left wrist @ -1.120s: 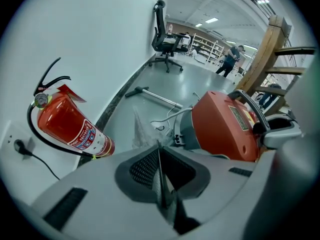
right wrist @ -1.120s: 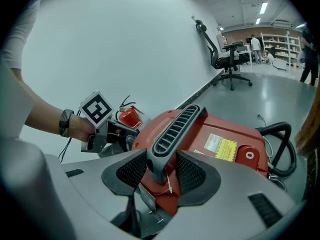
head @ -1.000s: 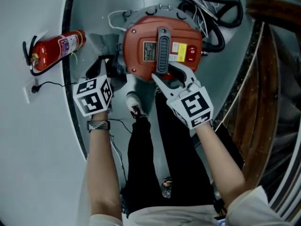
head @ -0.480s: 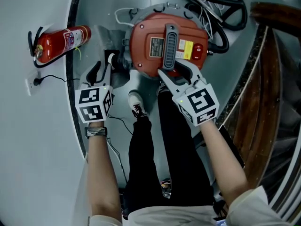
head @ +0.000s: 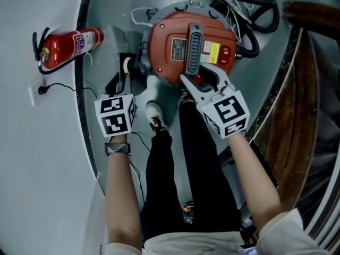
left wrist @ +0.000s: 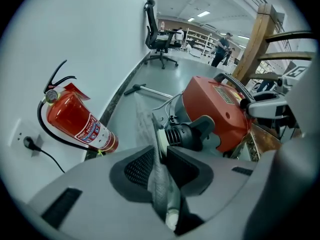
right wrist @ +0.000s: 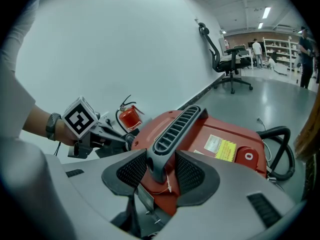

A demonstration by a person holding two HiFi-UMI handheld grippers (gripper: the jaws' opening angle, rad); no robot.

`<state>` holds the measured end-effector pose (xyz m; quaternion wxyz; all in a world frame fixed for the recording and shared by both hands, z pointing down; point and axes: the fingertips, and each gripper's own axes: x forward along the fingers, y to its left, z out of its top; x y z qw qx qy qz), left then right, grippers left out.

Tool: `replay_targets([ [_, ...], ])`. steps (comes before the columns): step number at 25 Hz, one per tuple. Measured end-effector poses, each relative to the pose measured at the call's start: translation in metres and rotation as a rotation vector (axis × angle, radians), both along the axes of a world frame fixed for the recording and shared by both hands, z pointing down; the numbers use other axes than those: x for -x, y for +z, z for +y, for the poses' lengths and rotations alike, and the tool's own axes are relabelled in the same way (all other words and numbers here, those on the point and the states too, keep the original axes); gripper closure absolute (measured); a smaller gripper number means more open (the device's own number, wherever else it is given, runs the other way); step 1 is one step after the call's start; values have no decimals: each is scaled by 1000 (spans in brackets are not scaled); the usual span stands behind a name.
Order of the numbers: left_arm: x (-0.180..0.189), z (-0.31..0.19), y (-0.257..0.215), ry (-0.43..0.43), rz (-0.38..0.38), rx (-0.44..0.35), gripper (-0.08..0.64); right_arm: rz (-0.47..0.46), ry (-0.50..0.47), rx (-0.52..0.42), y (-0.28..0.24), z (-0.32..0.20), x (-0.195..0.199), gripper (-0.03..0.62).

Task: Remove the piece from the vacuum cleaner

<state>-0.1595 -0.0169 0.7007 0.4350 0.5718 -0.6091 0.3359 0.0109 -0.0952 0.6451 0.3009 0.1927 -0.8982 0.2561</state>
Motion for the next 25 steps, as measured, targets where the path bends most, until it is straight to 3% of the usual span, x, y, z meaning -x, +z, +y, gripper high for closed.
replay_targets([
  [5,1,0,0,-23,23,4,504,1,2,-3,0,0,0,405],
  [18,8,-1,2,89,-32,13,511,12,-19,-12,1,1,-2,405],
  [25,14,0,3,78,-42,40,511,1,-17,-15,0,0,-1,405],
])
